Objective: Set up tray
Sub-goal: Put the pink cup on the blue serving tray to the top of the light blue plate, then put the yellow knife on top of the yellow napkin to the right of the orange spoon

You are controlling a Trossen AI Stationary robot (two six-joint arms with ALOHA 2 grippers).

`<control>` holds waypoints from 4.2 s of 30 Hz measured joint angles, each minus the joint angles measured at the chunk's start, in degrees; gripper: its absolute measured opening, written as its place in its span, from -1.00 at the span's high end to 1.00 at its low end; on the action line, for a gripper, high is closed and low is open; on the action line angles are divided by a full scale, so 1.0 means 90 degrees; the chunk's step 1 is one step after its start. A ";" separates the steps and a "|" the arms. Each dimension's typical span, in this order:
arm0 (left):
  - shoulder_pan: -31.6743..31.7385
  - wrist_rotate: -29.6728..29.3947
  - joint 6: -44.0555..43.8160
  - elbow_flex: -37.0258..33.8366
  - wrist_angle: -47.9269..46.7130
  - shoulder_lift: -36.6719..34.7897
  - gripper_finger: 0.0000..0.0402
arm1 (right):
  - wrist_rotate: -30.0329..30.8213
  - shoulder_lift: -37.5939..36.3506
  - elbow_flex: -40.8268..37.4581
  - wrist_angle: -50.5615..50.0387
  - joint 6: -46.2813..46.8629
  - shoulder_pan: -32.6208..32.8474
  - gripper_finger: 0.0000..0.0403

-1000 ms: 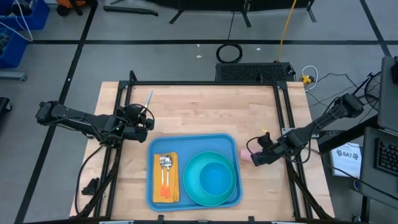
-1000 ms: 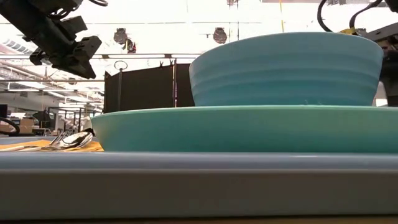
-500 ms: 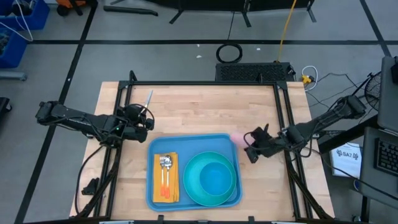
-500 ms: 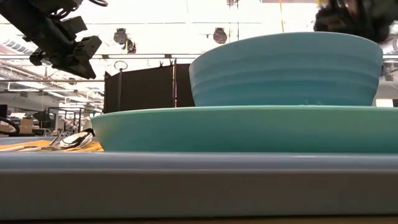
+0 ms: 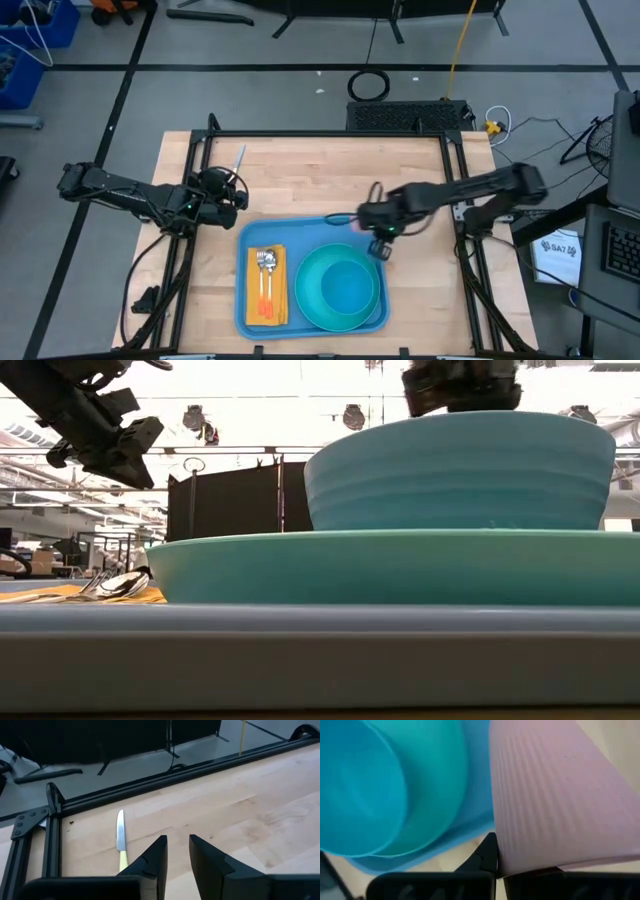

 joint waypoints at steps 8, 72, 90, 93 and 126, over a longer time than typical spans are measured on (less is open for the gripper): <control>0.0000 0.0045 0.0007 0.0000 -0.0002 -0.0001 0.57 | -0.0319 0.1376 0.0601 -0.0748 -0.1286 -0.0391 1.00; 0.1293 0.1832 -0.0002 -0.0548 -0.0223 -0.0089 0.57 | 0.1889 -0.0584 0.0316 0.3461 -0.3136 -0.0589 0.15; 0.6093 0.5814 0.2774 -0.0376 0.0966 0.0761 0.57 | 0.2359 -0.4935 -0.4424 0.7304 -0.3910 -0.0926 0.17; 0.6248 0.5931 0.2886 -0.0376 0.1061 0.1356 0.57 | 0.2359 -0.5135 -0.4630 0.7445 -0.3927 -0.0926 0.16; 0.6217 0.5767 0.3434 0.0316 0.0784 0.2835 0.55 | 0.2158 -0.5156 -0.4653 0.7467 -0.3854 -0.0919 0.15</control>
